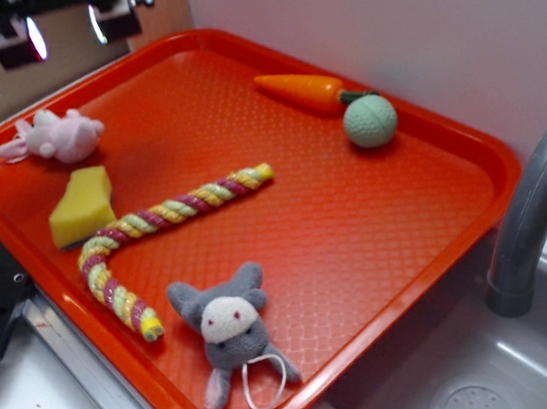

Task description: Grab the pink bunny.

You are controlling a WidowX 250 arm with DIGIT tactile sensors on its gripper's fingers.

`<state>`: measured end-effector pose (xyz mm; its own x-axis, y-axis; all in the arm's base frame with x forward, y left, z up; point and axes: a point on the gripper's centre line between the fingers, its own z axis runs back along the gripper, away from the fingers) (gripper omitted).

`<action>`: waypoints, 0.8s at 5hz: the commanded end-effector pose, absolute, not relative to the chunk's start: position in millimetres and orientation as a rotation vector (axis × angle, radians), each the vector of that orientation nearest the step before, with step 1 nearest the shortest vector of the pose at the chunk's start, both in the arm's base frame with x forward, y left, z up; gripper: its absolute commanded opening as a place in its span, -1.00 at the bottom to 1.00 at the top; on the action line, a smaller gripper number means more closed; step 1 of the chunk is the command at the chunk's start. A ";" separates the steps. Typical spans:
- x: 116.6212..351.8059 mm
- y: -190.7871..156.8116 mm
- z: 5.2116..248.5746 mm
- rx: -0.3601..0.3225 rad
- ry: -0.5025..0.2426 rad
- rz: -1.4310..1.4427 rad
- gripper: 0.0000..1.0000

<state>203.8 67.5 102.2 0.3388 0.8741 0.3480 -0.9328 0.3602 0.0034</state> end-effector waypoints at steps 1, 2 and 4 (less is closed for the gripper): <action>176.4 102.5 51.4 0.202 -0.167 1.560 1.00; 166.2 101.5 38.8 0.161 -0.085 1.577 1.00; 173.4 87.0 22.9 0.082 -0.062 1.390 -1.00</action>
